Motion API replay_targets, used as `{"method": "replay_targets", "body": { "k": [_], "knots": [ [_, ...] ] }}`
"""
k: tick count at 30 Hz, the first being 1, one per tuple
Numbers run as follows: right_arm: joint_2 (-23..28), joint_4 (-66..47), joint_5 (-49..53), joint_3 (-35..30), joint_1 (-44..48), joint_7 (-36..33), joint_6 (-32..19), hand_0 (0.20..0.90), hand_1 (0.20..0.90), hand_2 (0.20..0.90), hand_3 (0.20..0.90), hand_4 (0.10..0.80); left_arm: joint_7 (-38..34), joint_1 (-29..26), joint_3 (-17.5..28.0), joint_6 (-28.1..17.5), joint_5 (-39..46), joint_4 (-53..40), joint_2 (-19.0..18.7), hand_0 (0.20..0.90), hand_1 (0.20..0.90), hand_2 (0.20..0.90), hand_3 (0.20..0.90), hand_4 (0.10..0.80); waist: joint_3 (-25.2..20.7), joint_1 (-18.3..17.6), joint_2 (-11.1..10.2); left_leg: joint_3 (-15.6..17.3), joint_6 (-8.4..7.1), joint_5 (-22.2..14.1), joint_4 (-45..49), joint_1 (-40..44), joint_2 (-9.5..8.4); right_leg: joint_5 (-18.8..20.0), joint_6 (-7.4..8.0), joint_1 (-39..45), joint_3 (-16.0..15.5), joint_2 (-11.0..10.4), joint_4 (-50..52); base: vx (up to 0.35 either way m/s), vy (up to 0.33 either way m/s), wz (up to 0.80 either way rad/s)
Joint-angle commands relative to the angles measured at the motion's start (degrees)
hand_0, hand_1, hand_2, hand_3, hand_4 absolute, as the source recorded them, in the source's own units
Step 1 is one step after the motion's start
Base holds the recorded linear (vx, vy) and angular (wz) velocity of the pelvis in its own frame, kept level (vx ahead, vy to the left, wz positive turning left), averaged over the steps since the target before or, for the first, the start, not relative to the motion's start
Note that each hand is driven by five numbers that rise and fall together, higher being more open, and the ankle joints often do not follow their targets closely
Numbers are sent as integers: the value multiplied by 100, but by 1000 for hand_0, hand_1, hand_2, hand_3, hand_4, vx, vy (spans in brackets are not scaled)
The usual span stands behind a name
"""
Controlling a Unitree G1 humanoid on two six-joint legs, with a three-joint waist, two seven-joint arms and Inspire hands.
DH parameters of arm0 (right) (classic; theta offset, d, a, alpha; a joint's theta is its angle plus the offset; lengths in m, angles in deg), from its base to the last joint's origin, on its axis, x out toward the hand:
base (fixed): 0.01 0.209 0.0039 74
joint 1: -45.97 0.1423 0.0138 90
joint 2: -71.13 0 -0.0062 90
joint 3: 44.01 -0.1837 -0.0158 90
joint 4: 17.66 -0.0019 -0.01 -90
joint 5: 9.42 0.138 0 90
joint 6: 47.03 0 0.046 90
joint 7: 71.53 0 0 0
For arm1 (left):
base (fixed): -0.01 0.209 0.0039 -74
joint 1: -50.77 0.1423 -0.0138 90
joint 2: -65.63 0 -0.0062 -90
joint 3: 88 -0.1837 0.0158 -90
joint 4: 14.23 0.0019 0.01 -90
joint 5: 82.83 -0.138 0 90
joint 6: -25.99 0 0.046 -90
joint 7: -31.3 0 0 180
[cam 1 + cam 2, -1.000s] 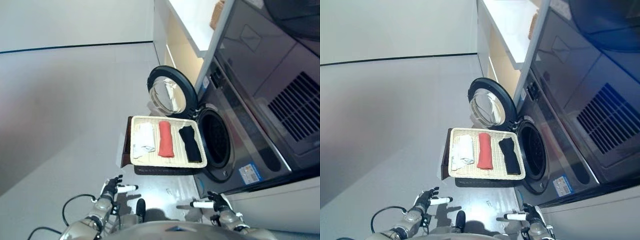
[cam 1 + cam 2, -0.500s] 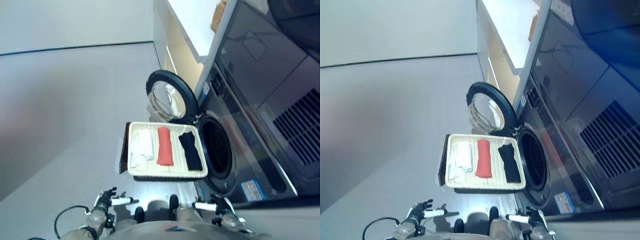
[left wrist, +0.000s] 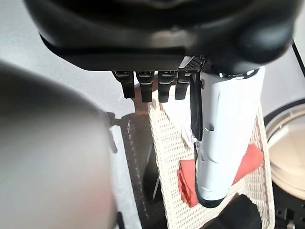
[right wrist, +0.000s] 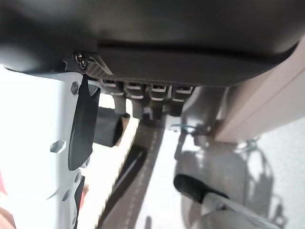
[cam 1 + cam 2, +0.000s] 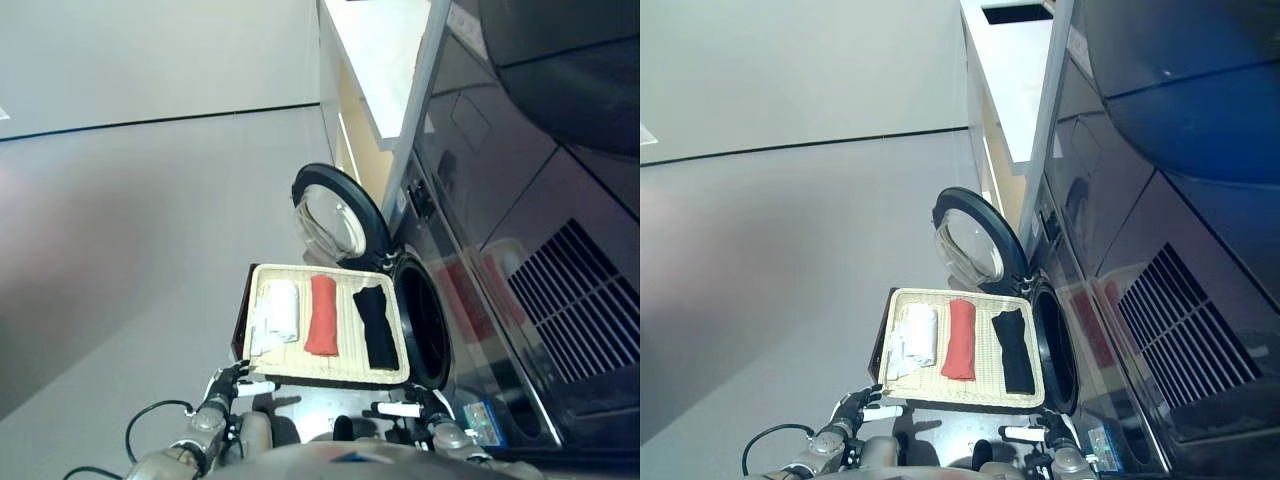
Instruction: Pick up the clothes and place them into the washing machine
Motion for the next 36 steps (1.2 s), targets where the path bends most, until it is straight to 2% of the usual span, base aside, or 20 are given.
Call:
{"method": "replay_targets", "body": {
  "k": [1,2,3,6,8,10,11,12,13,14,15,16,17,18,26,30,36],
  "knots": [
    [476,-36,100,-87,152,-276,-205,900,900,900,900,800,-179,-71,-3,-194,-146,32,-106,900,900,900,900,800,-164,54,29,-32,277,426,43,-155,-141,-495,779,446,359,-472,-5,222,189,-27],
    [456,9,88,-99,137,-259,-187,900,900,900,900,800,-160,-34,0,-197,-146,25,-103,900,900,900,900,800,-277,76,104,-97,283,392,35,-39,-207,-532,848,524,459,-545,-11,158,129,-36],
    [456,8,88,-99,135,-260,-187,900,900,900,900,800,-160,-32,-1,-197,-146,24,-104,900,900,900,900,800,-271,83,100,-88,284,388,34,-27,-209,-534,849,531,466,-549,-11,294,279,-72],
    [417,58,148,-231,147,-237,-184,900,900,900,900,800,-164,-68,-7,-239,-175,-13,-175,900,900,900,900,800,-424,132,52,145,383,105,248,69,-437,-481,1108,576,517,-973,12,218,269,-68],
    [411,26,283,-379,153,-206,-185,900,900,900,900,800,-173,-115,40,-246,-139,-44,-263,900,900,900,900,800,-470,147,5,343,529,-124,433,28,-607,-437,1236,403,542,-1224,469,167,228,-61],
    [407,11,309,-368,221,-198,-199,900,900,900,900,800,-175,-134,101,-253,-62,-85,-350,900,900,900,900,800,-393,199,30,477,624,-232,506,77,-650,-396,1263,48,483,-1196,1143,67,162,-45],
    [430,-1,312,-383,273,-211,-202,900,900,900,900,800,-191,-158,116,-258,-23,-121,-402,900,900,900,900,800,-315,245,60,530,656,-280,559,70,-640,-350,1268,-217,196,-1198,1436,13,108,-47],
    [430,-1,312,-383,274,-211,-202,900,900,900,900,800,-191,-158,116,-258,-23,-121,-402,900,900,900,900,800,-316,246,60,530,656,-280,560,68,-640,-351,1268,-219,196,-1198,1437,-25,100,-42],
    [440,-24,336,-387,349,-212,-200,900,900,900,900,800,-190,-192,139,-246,6,-117,-432,900,900,900,900,800,-232,244,100,556,653,-299,572,84,-630,-329,1249,-441,-170,-1196,1573,45,68,-32],
    [484,-49,295,-346,375,-186,-193,900,900,900,900,800,-162,-165,209,-236,-5,-50,-491,900,900,900,900,800,-237,257,27,651,606,-417,577,159,-712,-233,1135,-574,-750,-1159,1050,47,67,-34],
    [483,-50,295,-344,374,-186,-193,900,900,900,900,800,-161,-163,211,-237,-6,-50,-492,900,900,900,900,800,-229,237,32,632,604,-423,583,166,-712,-226,1135,-540,-773,-1156,1023,131,4,-45],
    [529,-55,254,-301,360,-193,-193,900,900,900,900,800,-148,-157,208,-242,-16,-28,-494,900,900,900,900,800,-244,203,-4,598,603,-457,671,151,-772,-225,1133,-415,-627,-1203,850,185,-47,-30],
    [563,-25,136,-220,382,-231,-181,900,900,900,900,800,-138,-140,286,-245,-15,-29,-501,900,900,900,900,800,-260,260,-48,542,593,-438,596,253,-763,-229,1049,-289,-528,-1124,670,231,-71,3],
    [588,-27,48,-190,412,-253,-167,900,900,900,900,800,-121,-118,316,-237,-16,-47,-454,900,900,900,900,800,-276,344,-62,556,577,-432,504,305,-741,-194,1086,-183,-743,-1166,493,172,-56,30],
    [887,-220,-741,211,770,-586,-55,900,900,900,900,800,-96,-20,35,-316,-132,-363,-251,900,900,900,900,800,-278,389,-68,419,523,-311,242,278,-749,-192,1100,72,-925,-1121,52,54,-40,20],
    [1149,-299,-1206,627,1488,-820,42,900,900,900,900,800,-305,-172,14,-444,165,-655,-304,900,900,900,900,800,32,446,2,352,505,-222,283,-136,-796,-113,1108,-296,-934,-1156,104,-157,-28,8],
    [1324,-163,-1129,934,2364,-1110,160,900,900,900,900,800,-531,-583,26,-536,777,-763,-283,900,900,900,900,800,630,527,148,275,478,-135,659,-951,-817,-54,1060,-1112,-931,-1201,470,-175,-10,5]
  ]
}}
